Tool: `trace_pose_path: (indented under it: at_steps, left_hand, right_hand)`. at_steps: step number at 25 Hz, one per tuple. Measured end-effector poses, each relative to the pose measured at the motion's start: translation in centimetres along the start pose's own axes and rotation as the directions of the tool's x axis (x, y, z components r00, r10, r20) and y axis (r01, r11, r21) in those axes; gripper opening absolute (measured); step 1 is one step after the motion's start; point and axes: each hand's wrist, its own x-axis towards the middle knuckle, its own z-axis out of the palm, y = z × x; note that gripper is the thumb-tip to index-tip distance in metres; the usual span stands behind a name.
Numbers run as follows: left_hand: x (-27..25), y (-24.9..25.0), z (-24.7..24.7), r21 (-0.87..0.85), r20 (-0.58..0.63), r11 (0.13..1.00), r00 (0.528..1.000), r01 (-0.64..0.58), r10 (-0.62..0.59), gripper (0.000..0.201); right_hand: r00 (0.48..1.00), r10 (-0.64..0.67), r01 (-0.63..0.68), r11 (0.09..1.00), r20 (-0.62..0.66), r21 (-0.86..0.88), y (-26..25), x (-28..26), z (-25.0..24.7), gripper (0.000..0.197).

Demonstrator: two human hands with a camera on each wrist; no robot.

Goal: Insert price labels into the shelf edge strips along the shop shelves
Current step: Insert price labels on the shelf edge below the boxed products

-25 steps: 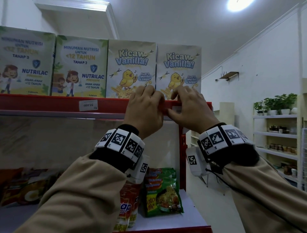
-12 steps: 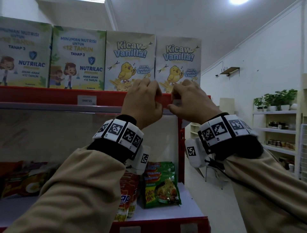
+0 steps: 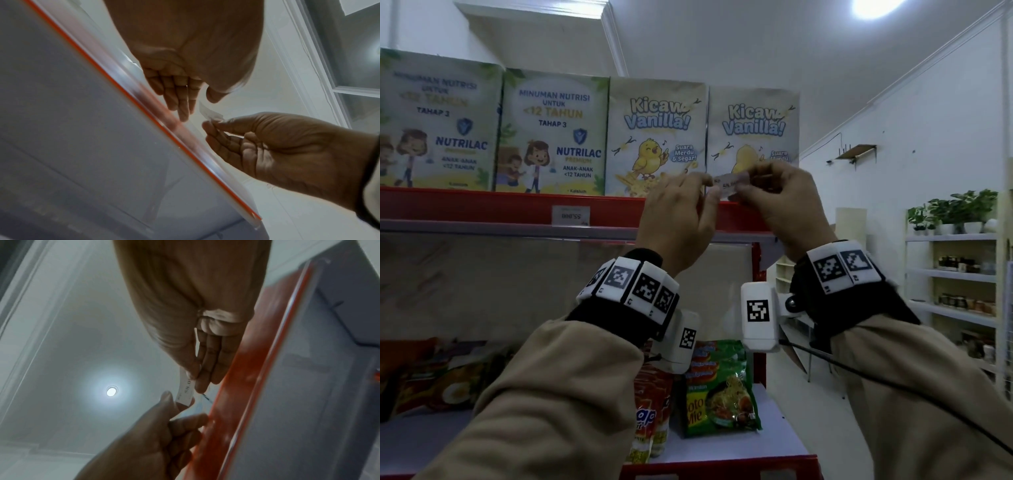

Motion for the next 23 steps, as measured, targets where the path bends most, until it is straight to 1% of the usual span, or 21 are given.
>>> trace_pose_path:
  at_steps: [2, 3, 4, 5, 6, 8, 9, 10, 11, 13, 14, 15, 18, 20, 23]
  left_hand:
    - [0.1, -0.2, 0.0, -0.013, -0.003, 1.0, 1.0, 0.012, -0.012, 0.03]
    - [0.1, -0.3, 0.0, -0.002, 0.005, 1.0, 1.0, 0.011, -0.011, 0.027]
    - [0.2, -0.5, 0.0, 0.005, 0.014, 1.0, 1.0, 0.006, -0.006, 0.022]
    - [0.2, -0.6, -0.1, 0.004, 0.021, 1.0, 1.0, 0.0, 0.0, 0.017]
    - [0.2, -0.7, -0.1, 0.002, 0.03, 1.0, 1.0, -0.005, 0.005, 0.014]
    - [0.3, -0.8, -0.4, 0.004, 0.054, 1.0, 0.998, -0.016, 0.016, 0.014]
    - [0.4, -0.8, -0.6, 0.003, 0.066, 1.0, 0.998, -0.023, 0.023, 0.015]
    - [0.5, -1.0, -1.0, 0.008, 0.079, 1.0, 0.996, -0.03, 0.029, 0.017]
    - [0.6, -1.2, -1.4, 0.033, 0.093, 0.999, 0.995, -0.037, 0.033, 0.018]
    - [0.6, -2.0, -2.2, 0.129, 0.126, 0.991, 0.992, -0.047, 0.03, 0.02]
    - [0.6, -2.5, -2.6, 0.164, 0.141, 0.985, 0.99, -0.046, 0.023, 0.021]
    - [0.6, -3.0, -3.0, 0.176, 0.152, 0.984, 0.988, -0.041, 0.014, 0.022]
    - [0.4, -3.3, -3.6, 0.145, 0.162, 0.989, 0.987, -0.008, -0.016, 0.02]
    - [0.3, -3.2, -3.5, 0.111, 0.145, 0.994, 0.989, 0.024, -0.04, 0.019]
    - [0.1, -2.9, -3.5, 0.078, 0.13, 0.996, 0.99, 0.039, -0.048, 0.024]
  right_hand:
    - [0.996, 0.076, -0.08, 0.986, 0.036, 0.147, 0.3, -0.6, 0.9, 0.019]
    - [0.995, 0.082, -0.089, 0.982, 0.051, 0.167, 0.4, -0.8, 1.2, 0.022]
    - [0.997, 0.056, -0.062, 0.99, 0.049, 0.127, 0.4, -0.9, 1.4, 0.024]
    - [0.999, -0.008, 0.007, 1.0, 0.04, 0.026, 0.4, -0.9, 1.5, 0.025]
    - [0.994, -0.099, 0.103, 0.988, 0.042, -0.111, 0.5, -0.9, 1.5, 0.025]
    - [0.963, -0.25, 0.268, 0.897, 0.097, -0.351, 0.4, -0.8, 1.4, 0.021]
    - [0.953, -0.28, 0.301, 0.862, 0.113, -0.408, 0.5, -0.7, 1.3, 0.017]
    - [0.953, -0.287, 0.302, 0.855, 0.101, -0.423, 0.6, -0.6, 1.2, 0.014]
    - [0.957, -0.283, 0.284, 0.866, 0.064, -0.412, 0.7, -0.3, 1.1, 0.012]
    - [0.963, -0.266, 0.237, 0.899, -0.029, -0.368, 1.0, 0.1, 1.1, 0.01]
    - [0.965, -0.258, 0.224, 0.905, -0.049, -0.361, 1.1, 0.3, 1.2, 0.01]
    - [0.967, -0.252, 0.221, 0.905, -0.038, -0.362, 1.1, 0.5, 1.5, 0.009]
    - [0.969, -0.228, 0.248, 0.883, 0.098, -0.399, 0.8, 0.7, 2.1, 0.008]
    - [0.96, -0.206, 0.267, 0.872, 0.188, -0.411, 0.5, 0.9, 2.1, 0.008]
    - [0.947, -0.165, 0.273, 0.865, 0.275, -0.421, 0.2, 1.2, 1.6, 0.009]
